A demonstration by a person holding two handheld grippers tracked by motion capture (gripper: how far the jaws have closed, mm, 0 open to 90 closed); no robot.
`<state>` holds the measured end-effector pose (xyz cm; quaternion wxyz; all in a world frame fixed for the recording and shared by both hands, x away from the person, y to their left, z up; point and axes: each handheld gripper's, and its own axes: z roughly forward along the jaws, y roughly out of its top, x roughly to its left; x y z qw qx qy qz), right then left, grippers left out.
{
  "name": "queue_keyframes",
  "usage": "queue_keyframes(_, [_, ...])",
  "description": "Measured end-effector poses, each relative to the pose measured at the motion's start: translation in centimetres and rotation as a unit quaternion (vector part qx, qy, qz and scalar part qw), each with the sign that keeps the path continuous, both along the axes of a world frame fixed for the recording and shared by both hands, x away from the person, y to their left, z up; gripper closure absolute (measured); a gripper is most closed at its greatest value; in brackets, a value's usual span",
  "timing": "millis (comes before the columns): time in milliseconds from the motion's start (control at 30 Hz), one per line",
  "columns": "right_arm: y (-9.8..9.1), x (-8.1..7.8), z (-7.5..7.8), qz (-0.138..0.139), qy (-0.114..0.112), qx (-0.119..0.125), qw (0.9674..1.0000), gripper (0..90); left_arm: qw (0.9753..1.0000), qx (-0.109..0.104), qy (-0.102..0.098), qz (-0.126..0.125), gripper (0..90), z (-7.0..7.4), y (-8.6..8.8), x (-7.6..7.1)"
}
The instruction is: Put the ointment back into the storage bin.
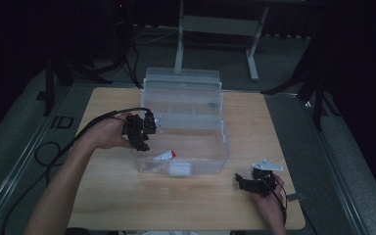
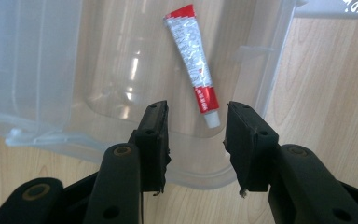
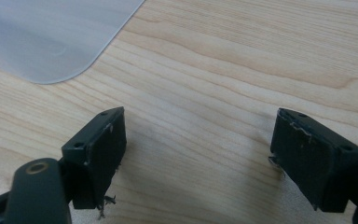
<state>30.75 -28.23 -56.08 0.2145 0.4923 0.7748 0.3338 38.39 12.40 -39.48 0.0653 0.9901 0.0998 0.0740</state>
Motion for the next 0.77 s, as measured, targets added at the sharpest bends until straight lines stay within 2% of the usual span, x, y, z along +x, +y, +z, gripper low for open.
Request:
queue_keyframes(300, [0.0,0.0,0.0,0.000,0.000,0.000,1.0000,18.0,0.9999,0.006,-0.003,0.011,57.7,0.0,0.4,-0.1])
queue_keyframes(400, [0.0,0.0,0.0,0.000,0.000,0.000,1.0000,18.0,0.9997,0.010,-0.005,0.022,56.0,0.0,0.5,-0.1])
queue_keyframes(533, [0.0,0.0,0.0,0.000,0.000,0.000,1.0000,18.0,0.9993,0.004,-0.018,0.034,52.9,0.1,1.0,-0.2])
queue_keyframes(767, [0.0,0.0,0.0,0.000,0.000,0.000,1.0000,18.0,0.9973,0.013,-0.045,0.056,49.4,0.3,1.6,-0.5])
